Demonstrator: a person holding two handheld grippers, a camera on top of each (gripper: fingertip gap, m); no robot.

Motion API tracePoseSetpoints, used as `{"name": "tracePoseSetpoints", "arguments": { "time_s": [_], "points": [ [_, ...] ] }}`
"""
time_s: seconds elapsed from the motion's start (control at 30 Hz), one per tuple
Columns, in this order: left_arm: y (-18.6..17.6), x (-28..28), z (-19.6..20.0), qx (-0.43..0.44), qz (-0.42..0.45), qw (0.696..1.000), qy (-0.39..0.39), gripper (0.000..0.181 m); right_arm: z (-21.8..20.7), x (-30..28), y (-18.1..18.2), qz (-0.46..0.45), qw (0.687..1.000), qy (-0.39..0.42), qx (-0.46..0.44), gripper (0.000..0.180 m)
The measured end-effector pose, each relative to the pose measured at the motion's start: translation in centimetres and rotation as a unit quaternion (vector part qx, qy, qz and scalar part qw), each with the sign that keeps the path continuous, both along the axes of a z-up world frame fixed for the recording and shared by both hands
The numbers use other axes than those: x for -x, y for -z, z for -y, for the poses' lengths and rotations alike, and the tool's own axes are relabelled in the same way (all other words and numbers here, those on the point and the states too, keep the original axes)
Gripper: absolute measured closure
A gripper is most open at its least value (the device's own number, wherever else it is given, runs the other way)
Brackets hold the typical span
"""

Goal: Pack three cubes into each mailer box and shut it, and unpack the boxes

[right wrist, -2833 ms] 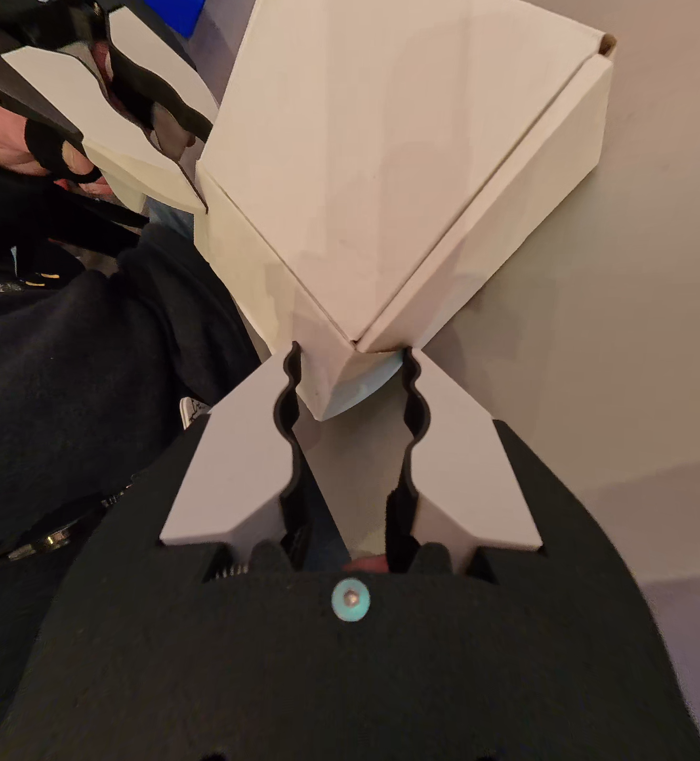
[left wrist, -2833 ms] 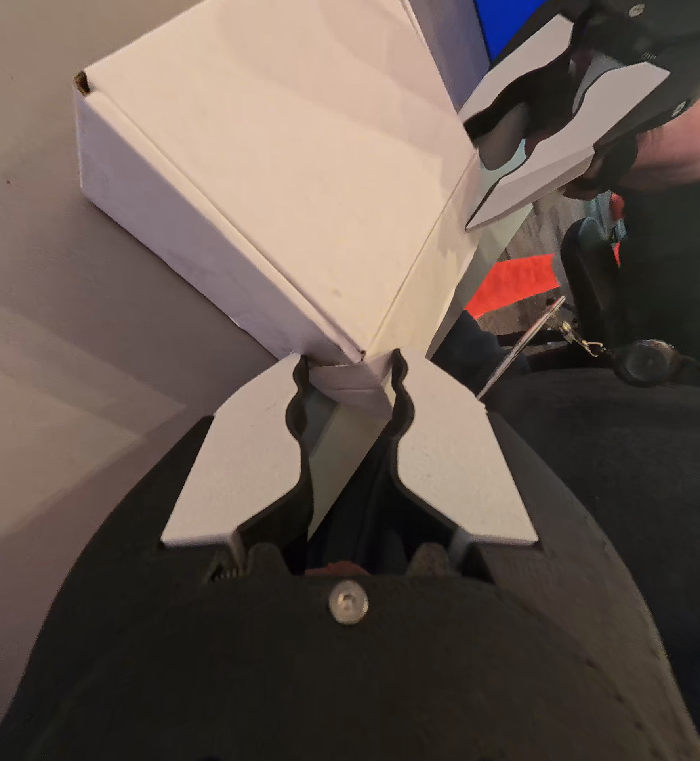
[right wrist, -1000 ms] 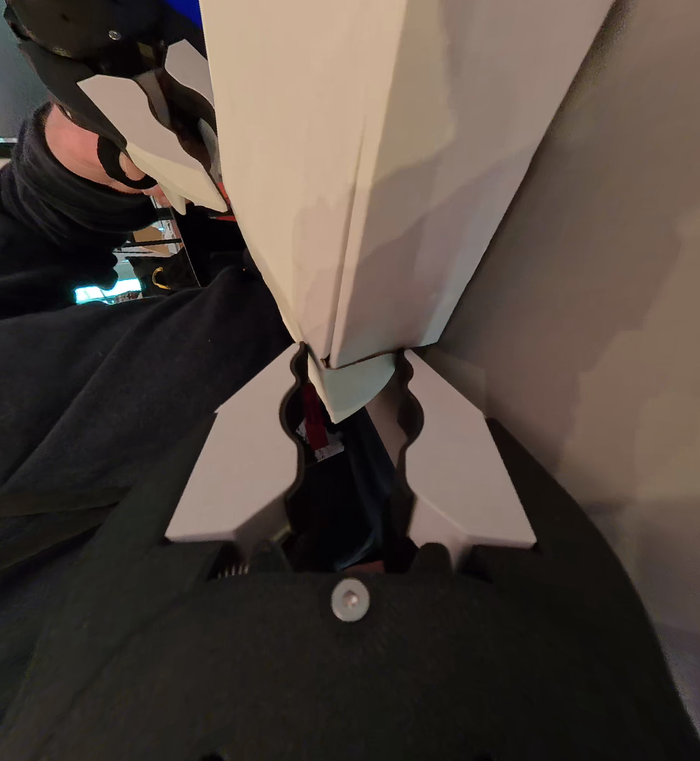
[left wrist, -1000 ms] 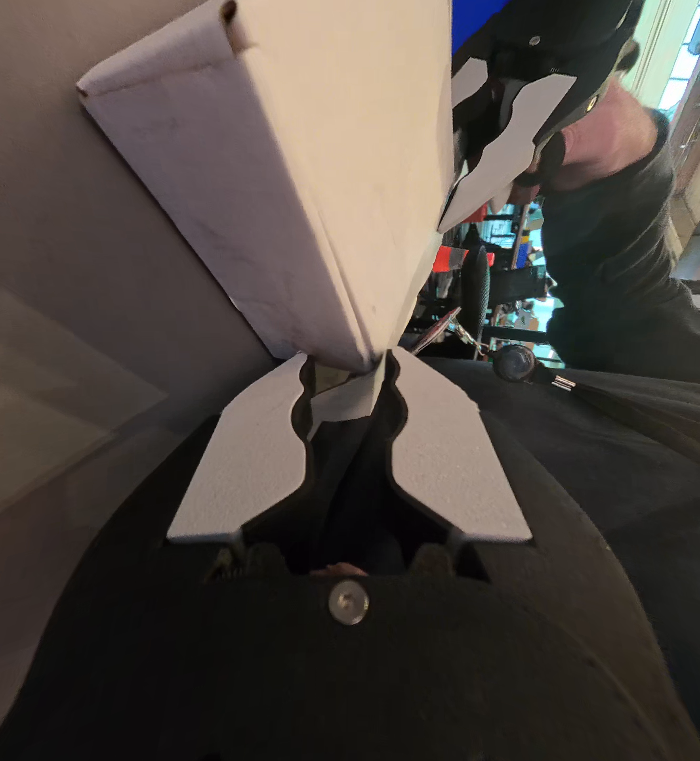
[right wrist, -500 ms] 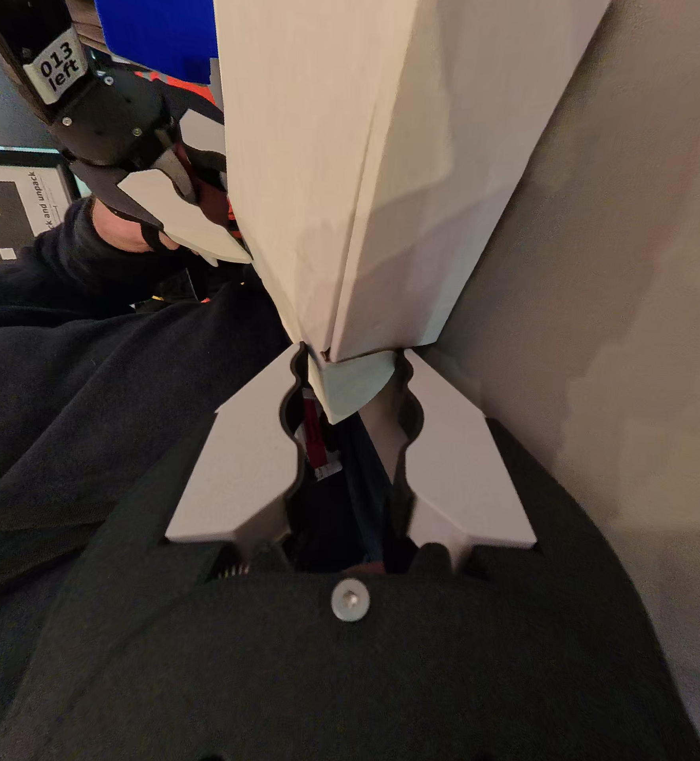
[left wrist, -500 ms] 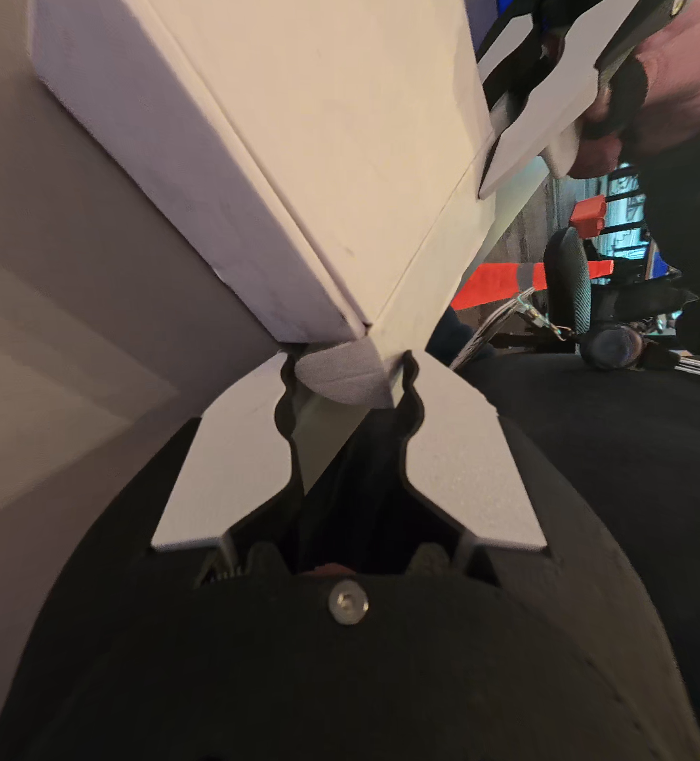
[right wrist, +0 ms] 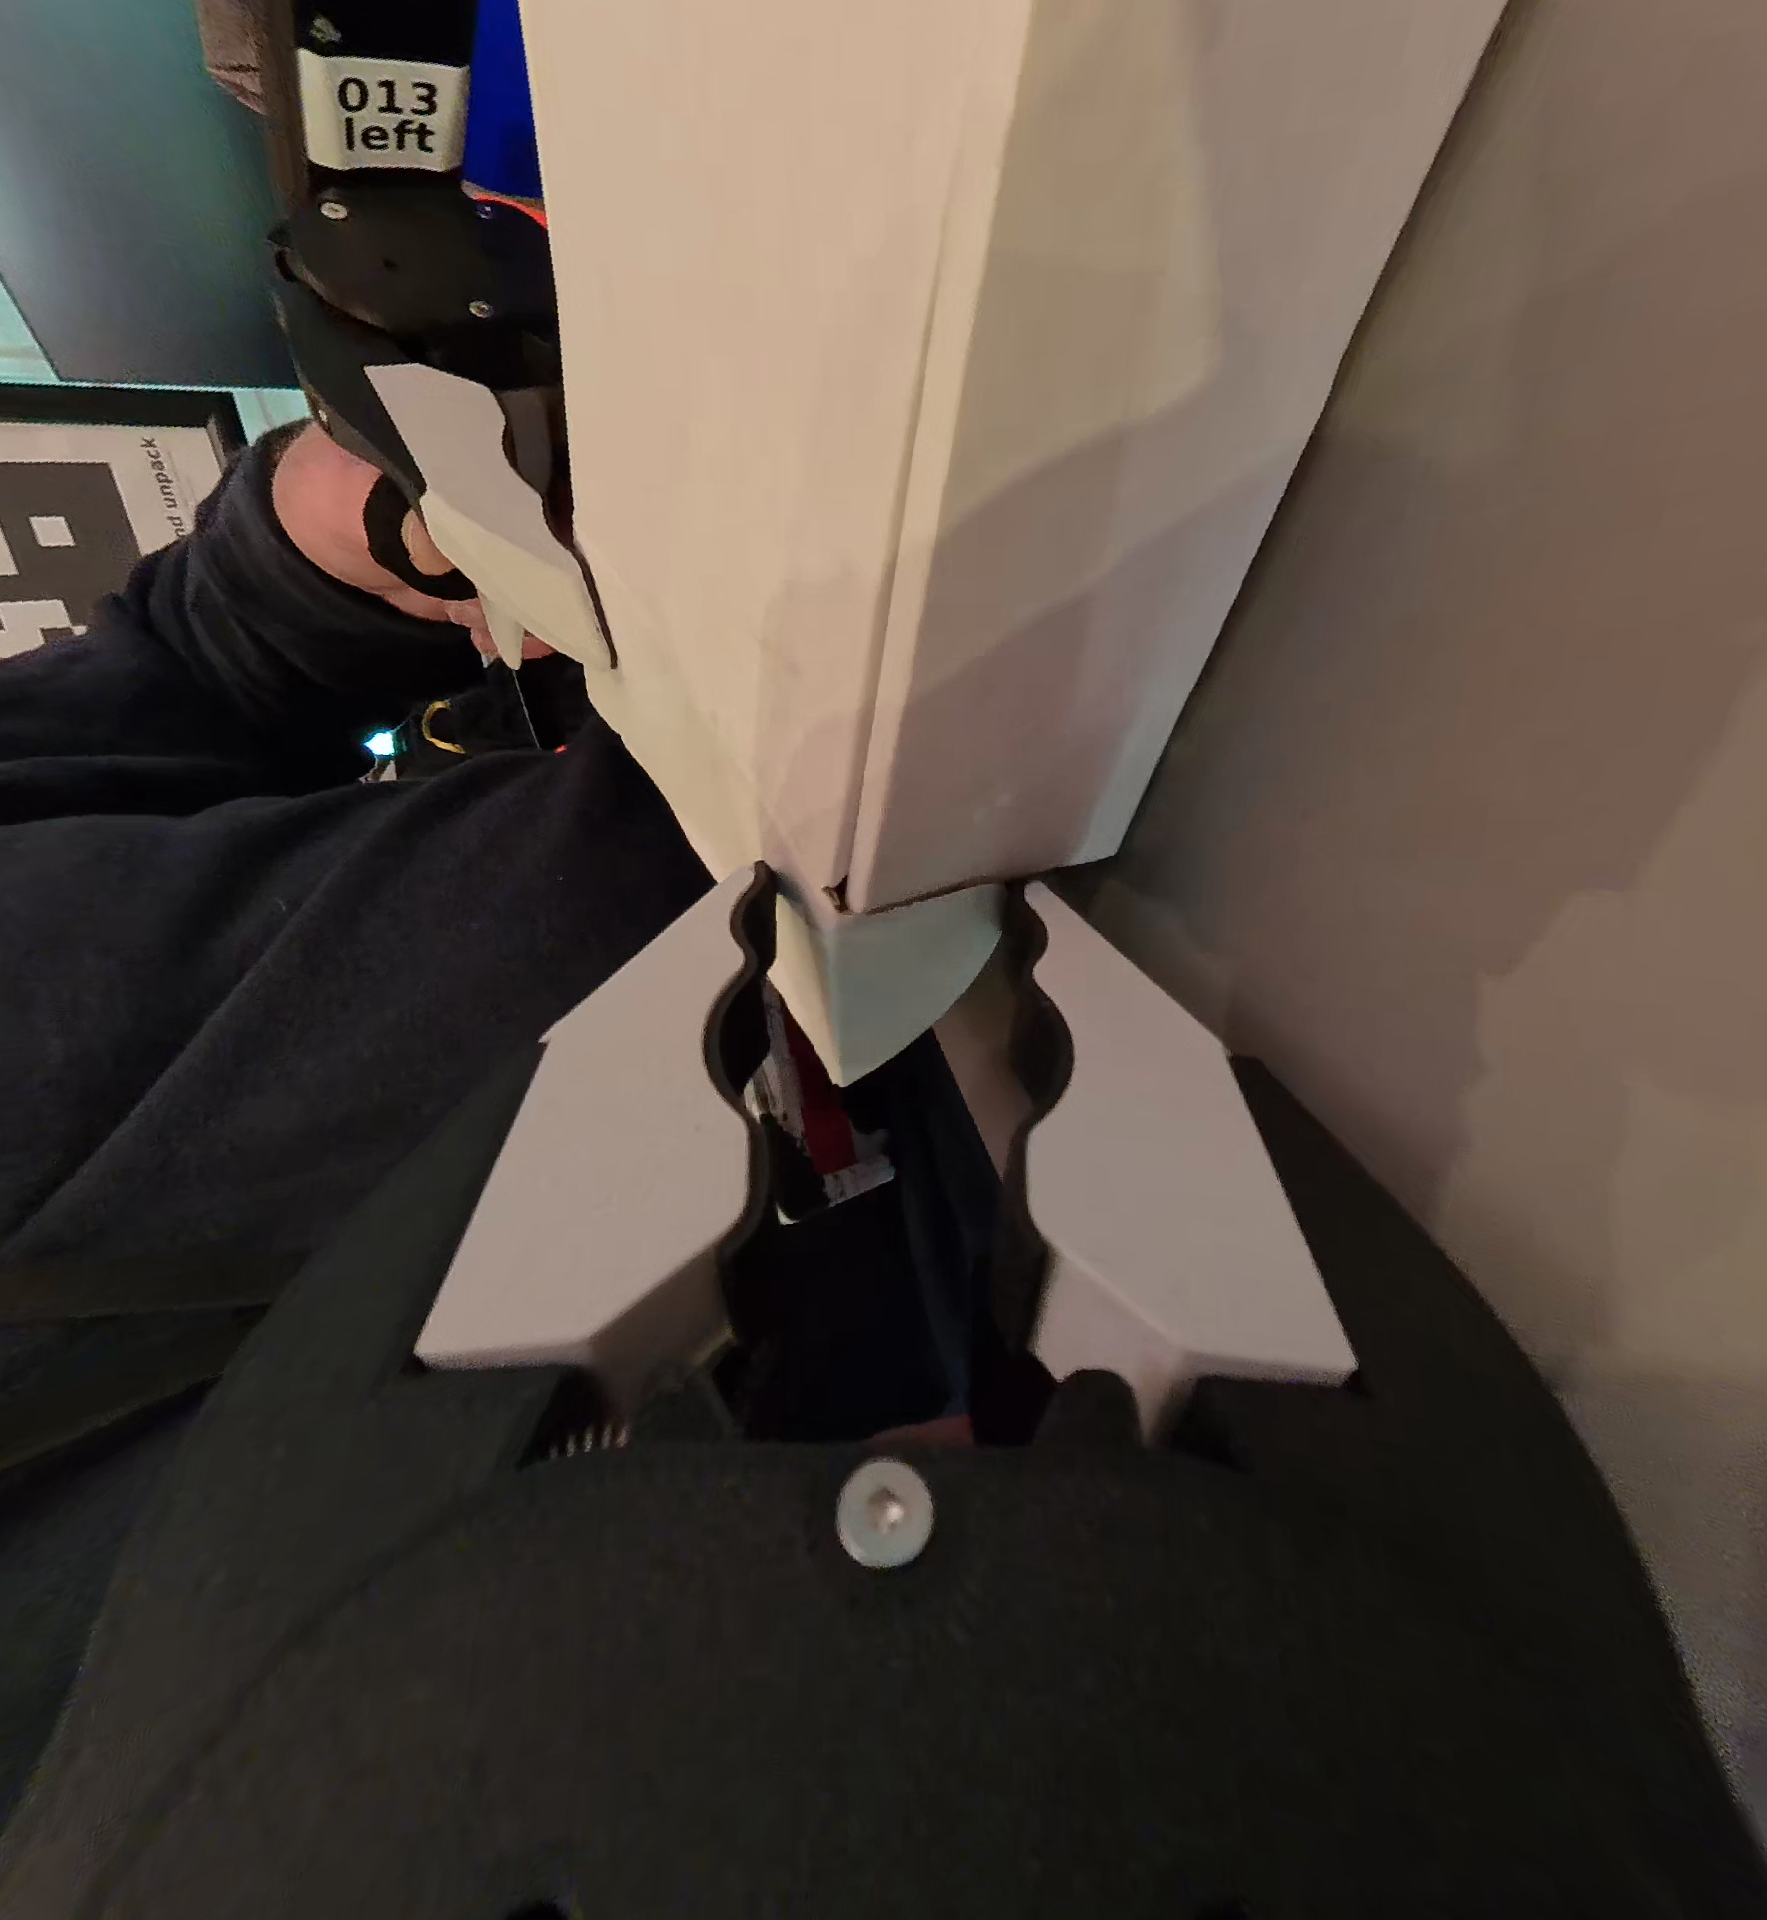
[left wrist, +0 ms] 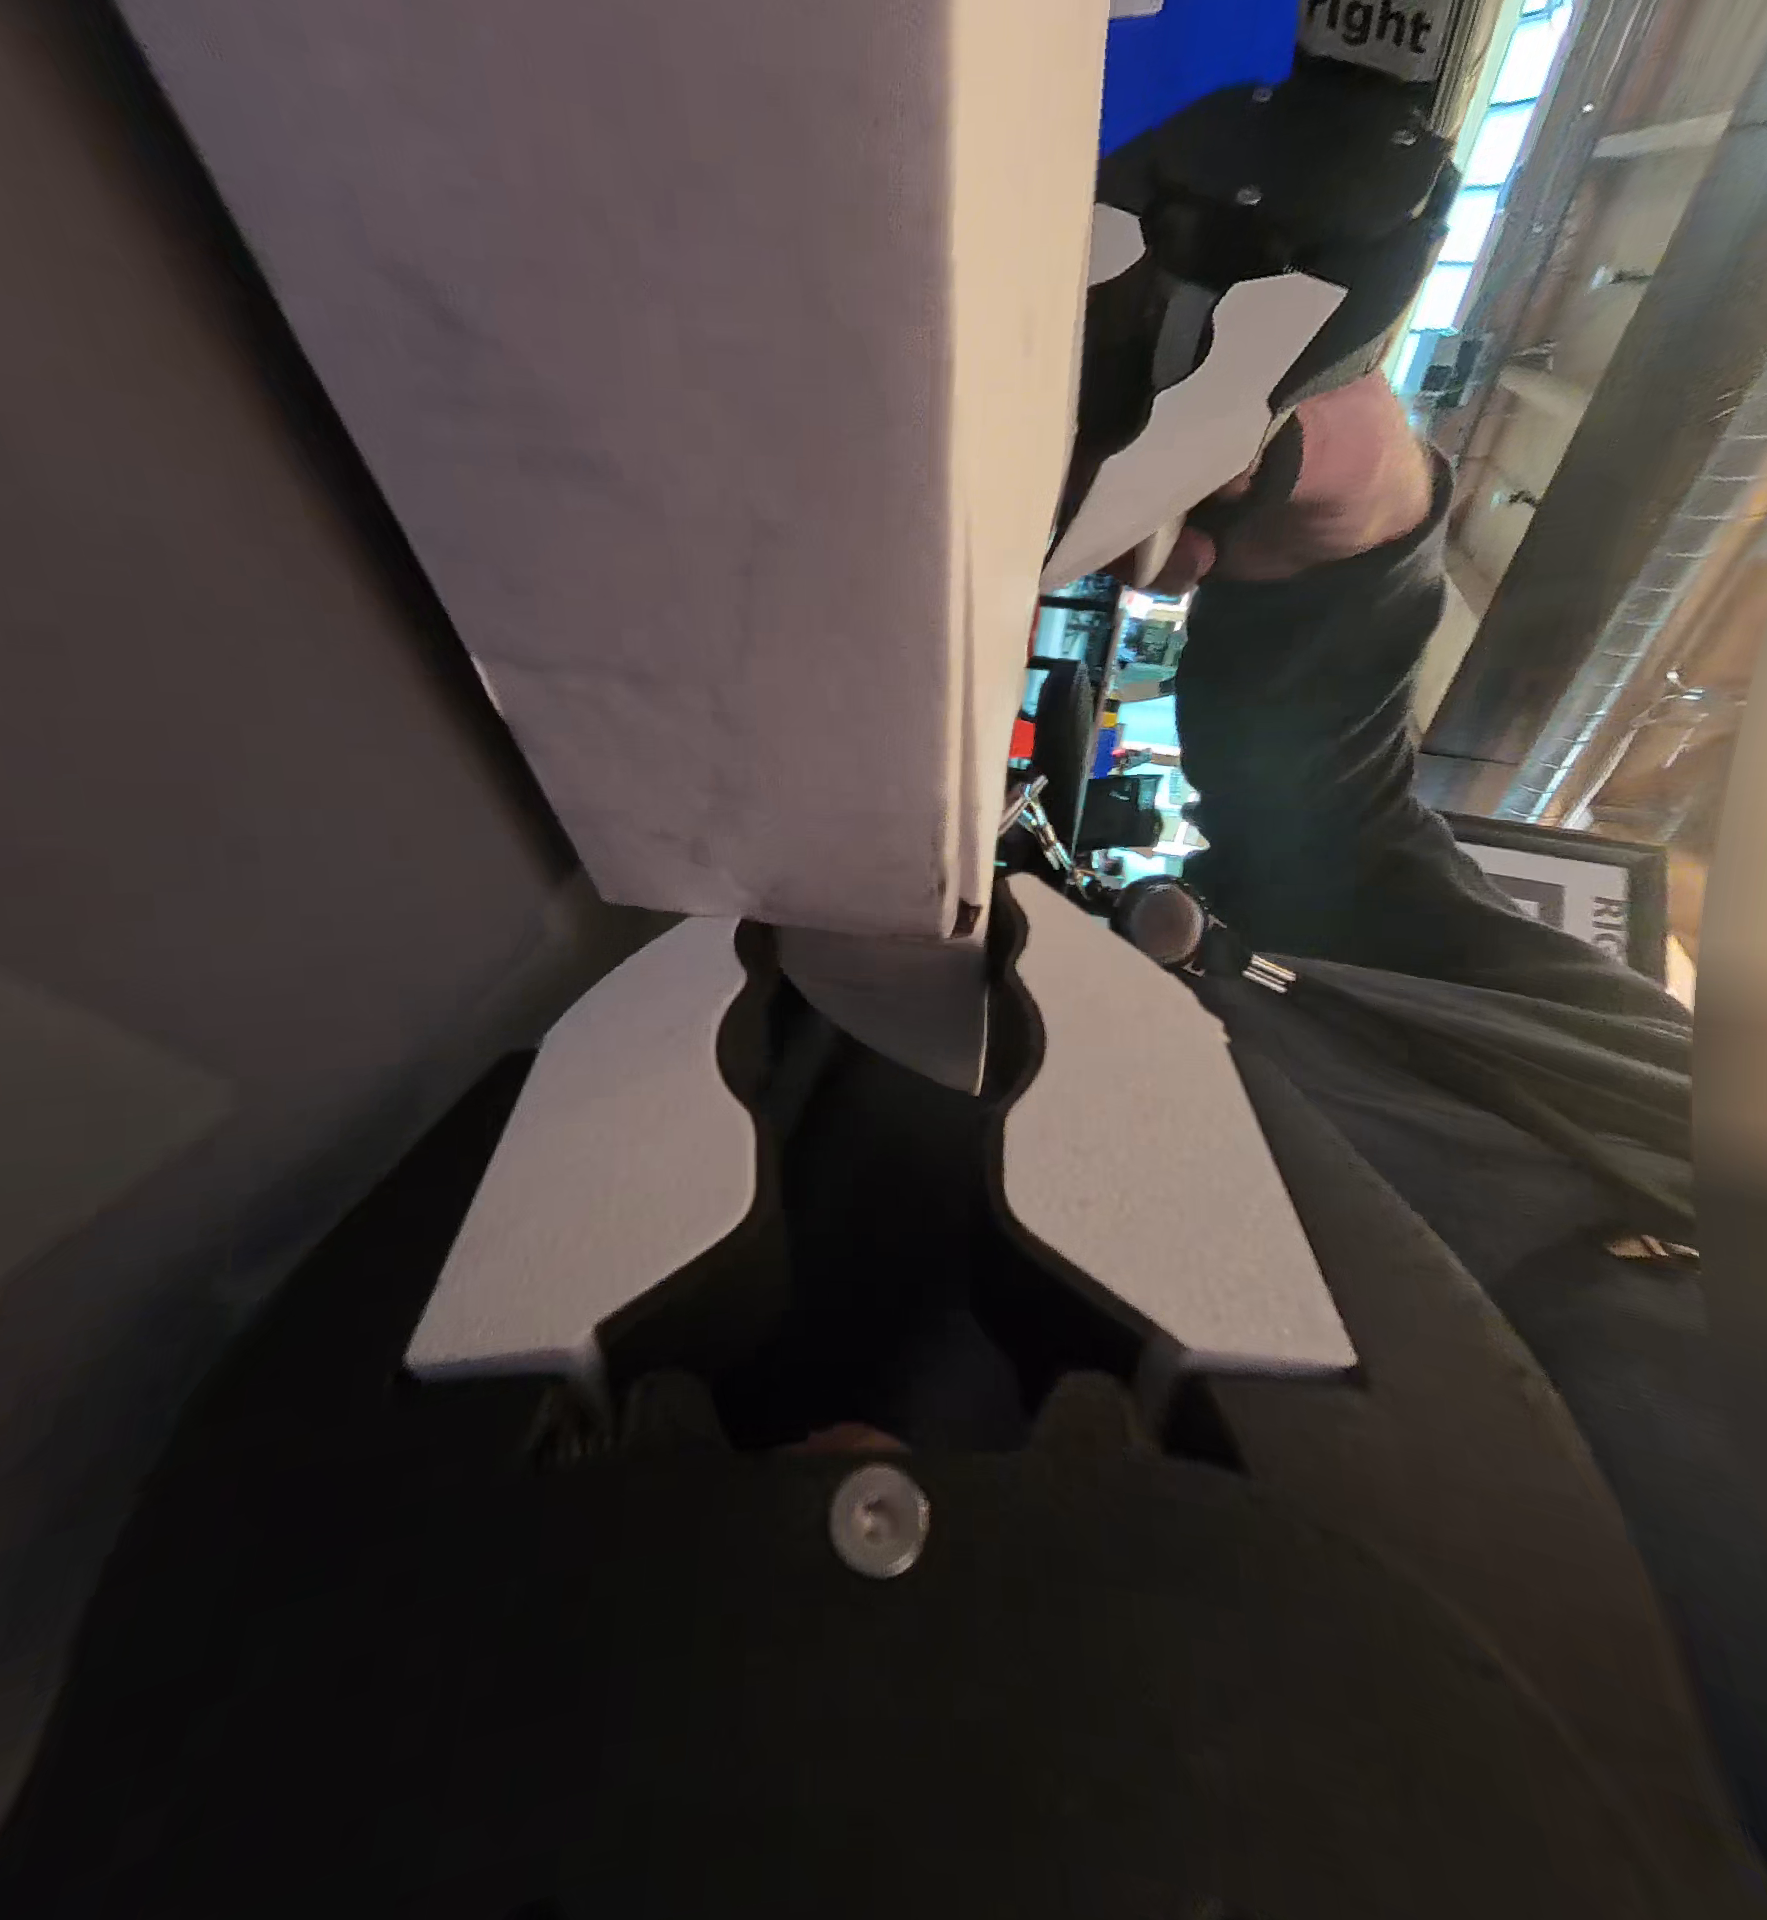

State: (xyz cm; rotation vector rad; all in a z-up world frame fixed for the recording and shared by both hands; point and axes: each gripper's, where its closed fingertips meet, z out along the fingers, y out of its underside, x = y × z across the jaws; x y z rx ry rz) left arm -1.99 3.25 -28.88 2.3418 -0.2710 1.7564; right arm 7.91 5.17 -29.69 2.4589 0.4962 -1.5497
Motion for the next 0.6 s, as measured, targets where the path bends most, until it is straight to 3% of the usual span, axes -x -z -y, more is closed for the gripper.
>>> {"name": "tracePoseSetpoints", "arguments": {
  "time_s": [0.17, 0.47, 0.6],
  "points": [
    [0.1, -0.2, 0.4, 0.059, 0.019, 0.998, -0.009, 0.143, 0.3, 0.3, -0.3, -0.018, 1.000, 0.000, 0.025, 0.139],
    [0.9, 0.2, 0.0, 0.021, -0.010, 1.000, -0.007, 0.139, 0.1, 0.8, -0.5, -0.041, 0.999, 0.018, 0.024, 0.142],
    [0.4, 0.1, 0.2, 0.050, 0.023, 0.998, -0.016, 0.140, 0.0, 1.1, -1.1, -0.069, 0.996, 0.044, 0.028, 0.144]
  ]
}}
